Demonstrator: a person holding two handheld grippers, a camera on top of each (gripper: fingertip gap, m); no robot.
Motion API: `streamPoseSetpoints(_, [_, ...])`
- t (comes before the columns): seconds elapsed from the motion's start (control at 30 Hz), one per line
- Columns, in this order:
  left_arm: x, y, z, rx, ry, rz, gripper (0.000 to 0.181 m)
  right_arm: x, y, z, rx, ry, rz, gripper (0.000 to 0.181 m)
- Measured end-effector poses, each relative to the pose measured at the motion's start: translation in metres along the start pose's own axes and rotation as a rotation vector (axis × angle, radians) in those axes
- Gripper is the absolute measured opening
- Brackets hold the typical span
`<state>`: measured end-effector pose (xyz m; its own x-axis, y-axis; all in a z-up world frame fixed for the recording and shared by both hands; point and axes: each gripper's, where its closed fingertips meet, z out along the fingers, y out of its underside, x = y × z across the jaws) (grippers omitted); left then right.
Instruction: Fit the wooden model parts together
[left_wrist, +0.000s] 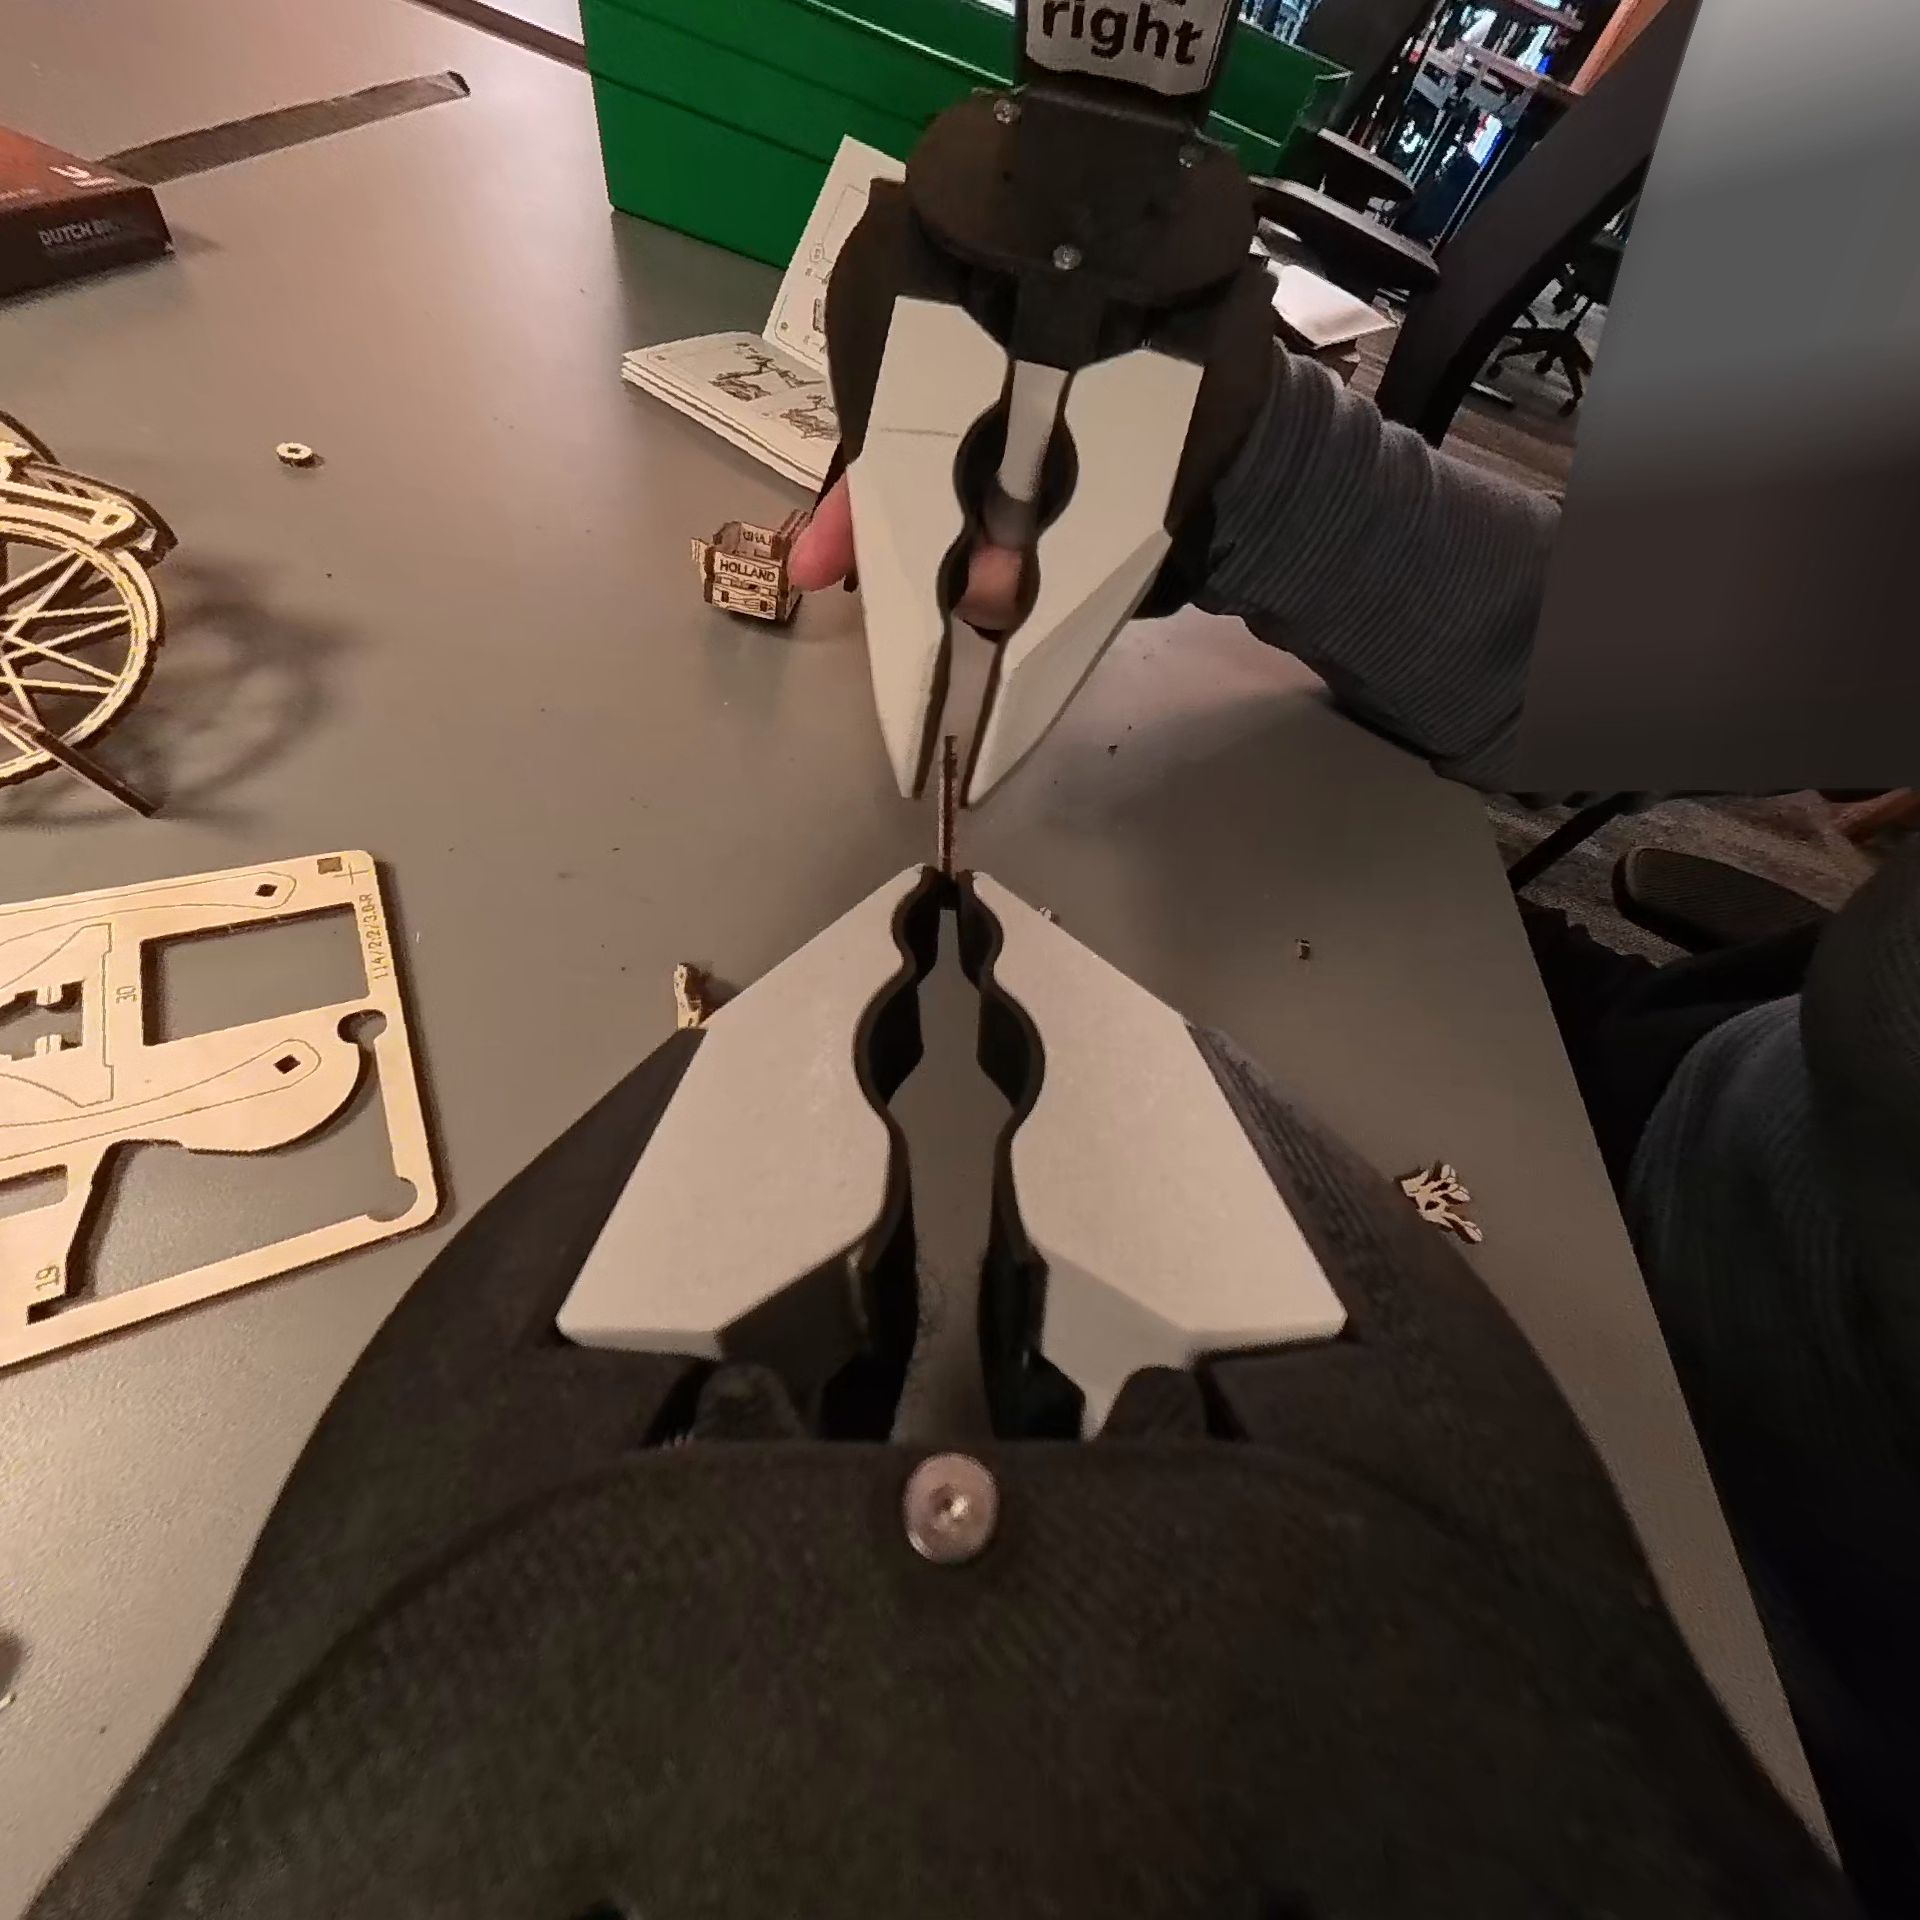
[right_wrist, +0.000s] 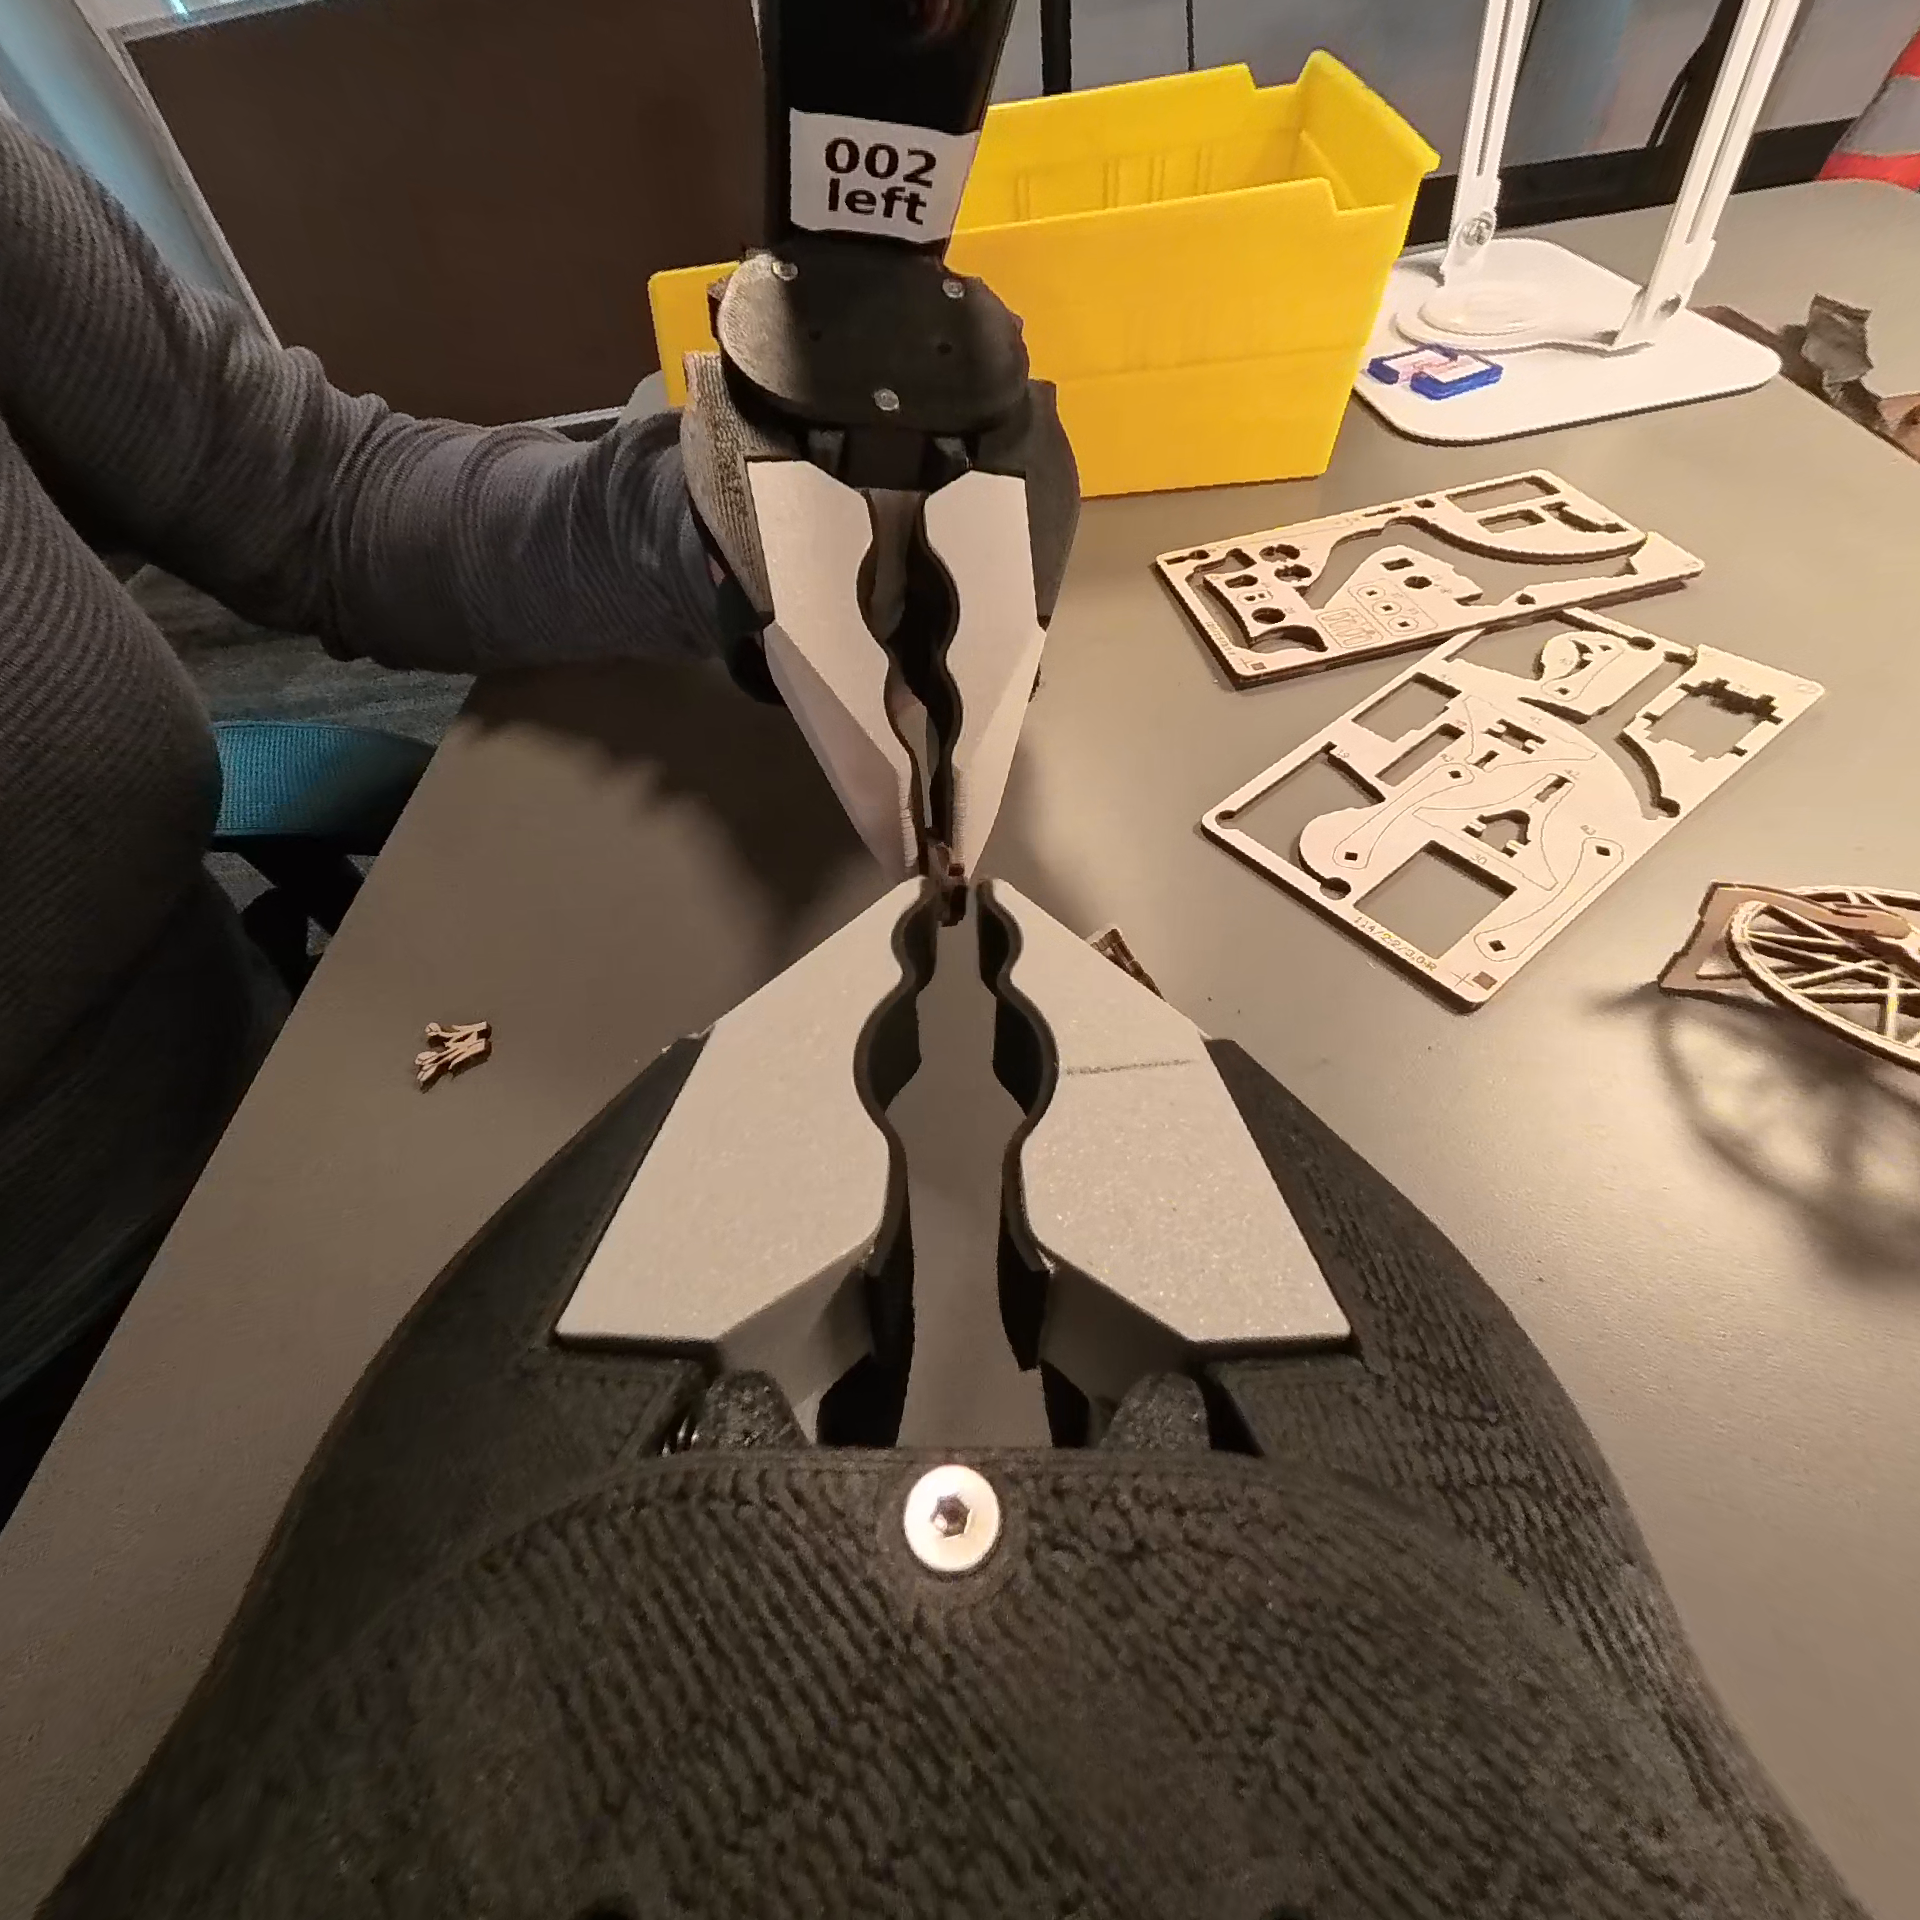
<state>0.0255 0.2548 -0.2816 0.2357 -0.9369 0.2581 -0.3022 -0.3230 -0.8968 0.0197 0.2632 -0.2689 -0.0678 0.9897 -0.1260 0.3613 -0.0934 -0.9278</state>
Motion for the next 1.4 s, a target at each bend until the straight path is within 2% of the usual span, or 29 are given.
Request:
streamPoseSetpoints(0.2, [-0.003,0.000,0.001,0.005,-0.035,0.024,0.002,-0.001,0.001,0.002,-0.008,-0.007,-0.010,0.001])
streamPoseSetpoints(0.3, [-0.016,-0.002,-0.008,-0.006,-0.138,0.069,0.010,0.007,0.002,-0.002,-0.007,0.034,-0.007,0.001])
streamPoseSetpoints(0.43, [-0.043,0.001,-0.020,-0.015,-0.275,0.054,0.009,0.018,0.010,-0.004,-0.031,0.065,0.022,0.000])
streamPoseSetpoints(0.6, [-0.059,0.014,-0.016,-0.035,-0.256,-0.119,0.012,0.025,0.025,-0.001,-0.101,0.090,0.050,0.001])
streamPoseSetpoints(0.8, [-0.066,-0.003,-0.012,0.021,-0.155,-0.310,0.016,0.020,0.031,0.002,-0.077,0.032,0.112,0.001])
streamPoseSetpoints(0.87, [-0.069,-0.002,-0.008,-0.040,-0.152,-0.331,0.019,0.019,0.030,0.001,-0.062,0.026,0.124,0.001])
streamPoseSetpoints(1.0, [-0.063,0.010,0.008,-0.276,-0.117,-0.351,0.024,0.022,0.031,-0.001,-0.061,0.037,0.161,0.001])
streamPoseSetpoints(1.13, [-0.068,0.029,0.013,-0.474,-0.204,-0.266,0.025,0.026,0.032,-0.001,-0.061,0.035,0.205,0.000])
streamPoseSetpoints(1.4, [-0.062,0.032,0.020,-0.512,-0.186,-0.240,0.023,0.023,0.036,0.003,-0.093,-0.003,0.220,0.000])
